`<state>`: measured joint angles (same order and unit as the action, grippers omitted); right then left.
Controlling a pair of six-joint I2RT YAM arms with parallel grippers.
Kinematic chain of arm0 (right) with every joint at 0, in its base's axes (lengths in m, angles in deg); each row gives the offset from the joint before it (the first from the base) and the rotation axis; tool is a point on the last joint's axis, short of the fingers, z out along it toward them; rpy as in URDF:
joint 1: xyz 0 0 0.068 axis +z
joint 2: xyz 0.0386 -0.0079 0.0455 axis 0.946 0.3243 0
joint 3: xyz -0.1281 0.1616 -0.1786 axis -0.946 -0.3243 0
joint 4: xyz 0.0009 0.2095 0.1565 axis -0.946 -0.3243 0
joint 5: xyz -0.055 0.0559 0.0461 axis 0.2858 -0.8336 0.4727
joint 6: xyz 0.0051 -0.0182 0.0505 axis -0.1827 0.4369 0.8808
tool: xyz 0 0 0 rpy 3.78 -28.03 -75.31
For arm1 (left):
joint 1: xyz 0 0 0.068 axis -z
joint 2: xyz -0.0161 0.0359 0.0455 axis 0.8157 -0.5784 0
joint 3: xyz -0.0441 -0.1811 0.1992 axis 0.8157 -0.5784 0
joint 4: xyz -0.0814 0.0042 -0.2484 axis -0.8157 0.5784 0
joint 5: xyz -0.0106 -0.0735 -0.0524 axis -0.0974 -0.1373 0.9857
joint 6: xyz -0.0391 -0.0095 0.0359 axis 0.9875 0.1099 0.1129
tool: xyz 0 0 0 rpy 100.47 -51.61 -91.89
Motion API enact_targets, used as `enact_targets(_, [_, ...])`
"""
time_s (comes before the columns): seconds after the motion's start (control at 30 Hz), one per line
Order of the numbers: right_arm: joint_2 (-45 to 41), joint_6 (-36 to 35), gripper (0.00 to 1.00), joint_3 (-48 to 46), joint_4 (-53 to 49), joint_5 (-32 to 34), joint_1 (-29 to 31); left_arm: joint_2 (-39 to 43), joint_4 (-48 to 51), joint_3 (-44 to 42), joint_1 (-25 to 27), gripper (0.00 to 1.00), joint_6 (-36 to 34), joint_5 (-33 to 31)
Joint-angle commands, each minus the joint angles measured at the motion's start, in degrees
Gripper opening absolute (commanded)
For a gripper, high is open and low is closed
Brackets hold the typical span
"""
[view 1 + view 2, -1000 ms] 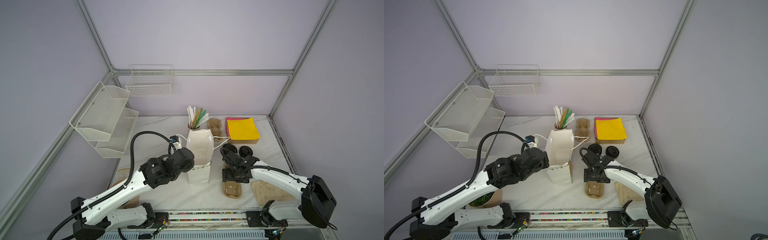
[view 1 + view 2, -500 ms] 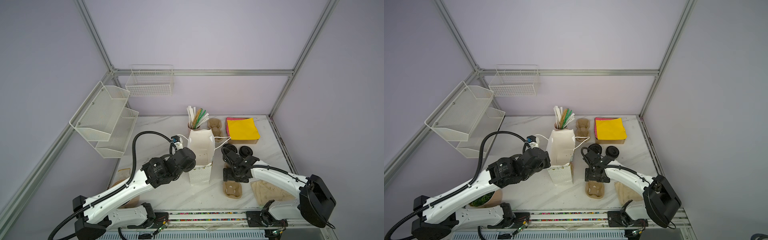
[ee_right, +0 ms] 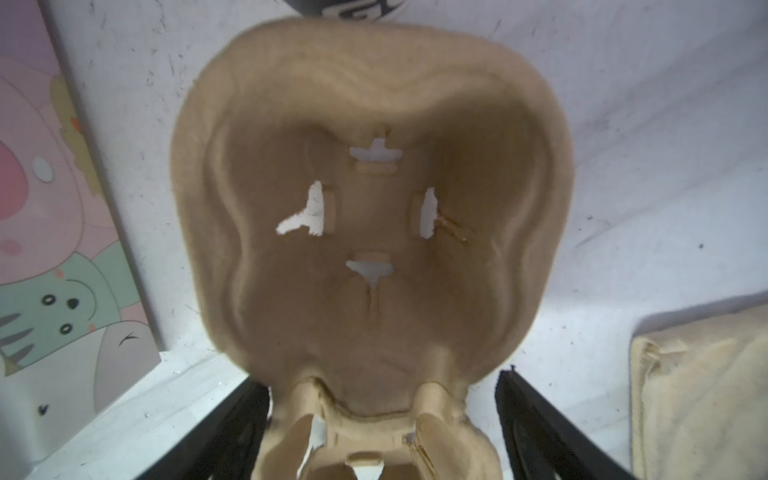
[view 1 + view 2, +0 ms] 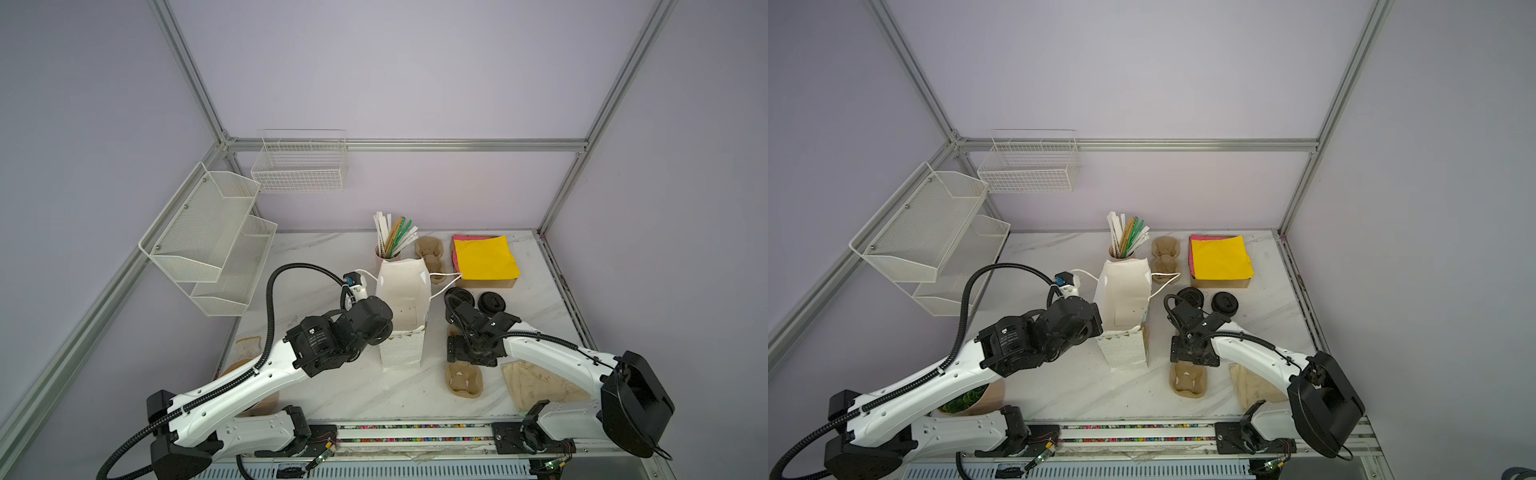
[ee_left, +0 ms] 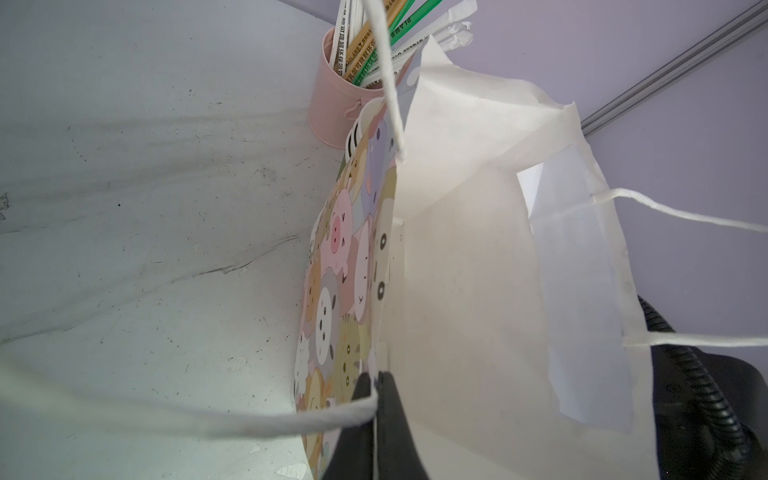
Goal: Pack the takeout coffee
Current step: 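Hold the bag upright with the left gripper while right grips the carrier end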
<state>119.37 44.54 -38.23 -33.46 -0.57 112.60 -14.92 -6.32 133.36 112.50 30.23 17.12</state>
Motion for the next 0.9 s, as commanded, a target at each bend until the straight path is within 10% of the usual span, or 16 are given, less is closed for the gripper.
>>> enact_targets(0.0, [-1.2,1.4,0.90,0.0,-2.2,0.7,-0.1,0.2,-1.8,-2.1,0.3,0.00,0.8,-1.7])
enact_targets(0.87, [0.8,4.0,0.93,-1.3,1.9,0.1,-0.1,1.2,-2.9,-4.0,0.3,0.00,0.8,-2.0])
